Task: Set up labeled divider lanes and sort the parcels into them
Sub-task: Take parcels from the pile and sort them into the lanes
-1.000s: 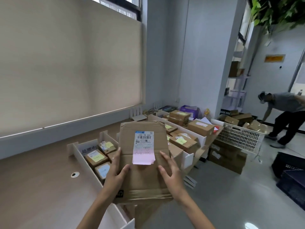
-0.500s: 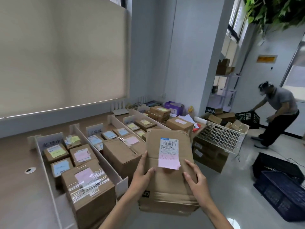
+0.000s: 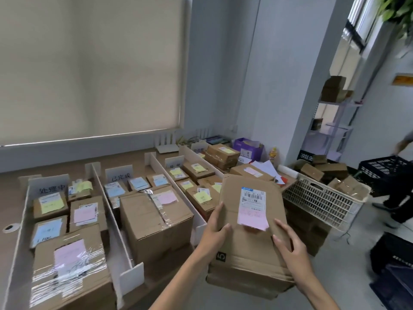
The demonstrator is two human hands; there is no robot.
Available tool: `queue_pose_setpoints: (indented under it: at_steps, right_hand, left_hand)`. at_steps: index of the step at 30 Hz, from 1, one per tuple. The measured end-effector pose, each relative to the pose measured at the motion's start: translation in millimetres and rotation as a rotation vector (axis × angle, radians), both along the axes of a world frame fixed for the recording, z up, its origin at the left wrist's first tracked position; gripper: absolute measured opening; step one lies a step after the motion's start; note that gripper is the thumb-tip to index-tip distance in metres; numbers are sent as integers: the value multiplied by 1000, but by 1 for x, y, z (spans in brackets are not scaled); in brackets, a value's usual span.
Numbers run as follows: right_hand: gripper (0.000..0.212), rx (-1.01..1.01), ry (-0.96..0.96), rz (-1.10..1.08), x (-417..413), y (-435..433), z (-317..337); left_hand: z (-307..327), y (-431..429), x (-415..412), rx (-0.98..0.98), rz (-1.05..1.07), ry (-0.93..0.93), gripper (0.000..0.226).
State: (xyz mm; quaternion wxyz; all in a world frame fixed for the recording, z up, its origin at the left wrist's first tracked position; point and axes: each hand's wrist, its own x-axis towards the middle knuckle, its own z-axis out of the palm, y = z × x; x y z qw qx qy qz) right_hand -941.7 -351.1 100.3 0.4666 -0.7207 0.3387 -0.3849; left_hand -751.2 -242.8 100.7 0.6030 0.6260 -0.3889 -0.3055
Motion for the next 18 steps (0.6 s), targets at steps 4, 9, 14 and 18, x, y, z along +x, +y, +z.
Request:
queue_pose_setpoints:
  at_steps: [4,9,14,18]
  right_hand:
    - [38,-16,11,85,23,-53,12]
    - [37,-44,22,219,50,-90,17]
    - [36,-49,17,364,75,-117,27]
    - [36,-43,43,484,80,-141,25]
  left_hand:
    - [12,-36,15,-11,77,31,63]
    - [17,-44,25,-21,214,23,63]
    - [22,-46,24,-14,341,7,65]
    - [28,-53,5,-25,444,41,66]
